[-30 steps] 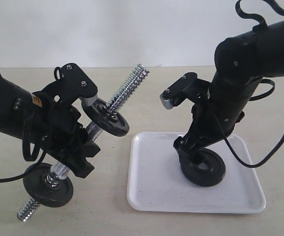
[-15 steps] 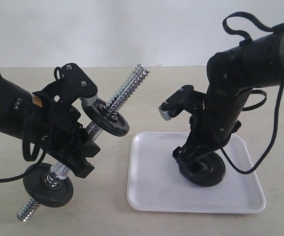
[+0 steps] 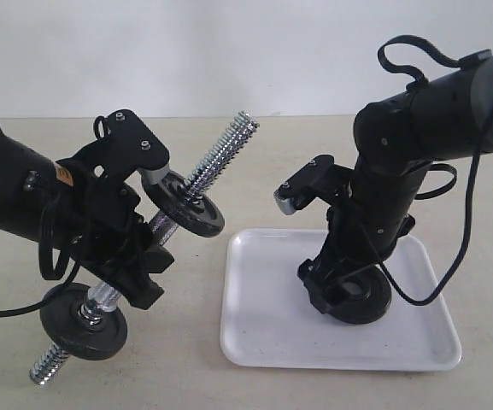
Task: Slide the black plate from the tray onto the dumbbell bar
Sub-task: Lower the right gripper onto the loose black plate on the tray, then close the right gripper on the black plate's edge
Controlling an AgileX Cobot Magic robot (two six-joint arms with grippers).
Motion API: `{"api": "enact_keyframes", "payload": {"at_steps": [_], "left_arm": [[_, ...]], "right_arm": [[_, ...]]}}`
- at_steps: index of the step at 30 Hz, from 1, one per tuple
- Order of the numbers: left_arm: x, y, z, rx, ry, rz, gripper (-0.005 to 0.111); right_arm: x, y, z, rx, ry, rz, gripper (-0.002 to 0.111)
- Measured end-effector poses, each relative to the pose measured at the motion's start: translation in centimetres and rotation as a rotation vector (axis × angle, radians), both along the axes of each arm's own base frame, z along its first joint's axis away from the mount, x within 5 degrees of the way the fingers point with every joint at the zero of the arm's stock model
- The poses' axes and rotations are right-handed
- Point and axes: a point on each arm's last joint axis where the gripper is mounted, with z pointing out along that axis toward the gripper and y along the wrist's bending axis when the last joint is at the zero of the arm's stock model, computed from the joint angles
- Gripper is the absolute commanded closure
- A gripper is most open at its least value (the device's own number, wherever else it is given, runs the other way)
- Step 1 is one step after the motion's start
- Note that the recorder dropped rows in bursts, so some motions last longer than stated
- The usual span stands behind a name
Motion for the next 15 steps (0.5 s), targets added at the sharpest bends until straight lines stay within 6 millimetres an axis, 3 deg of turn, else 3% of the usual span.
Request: {"api": "enact_keyframes", "payload": {"at_steps": [15], "left_arm": [[0.0,0.0,0.0,0.0,0.0,0.0,0.102]], "right_arm": [[-0.5,-0.3,-1.2,0.018,-0.031,-0.006,0.003]]}}
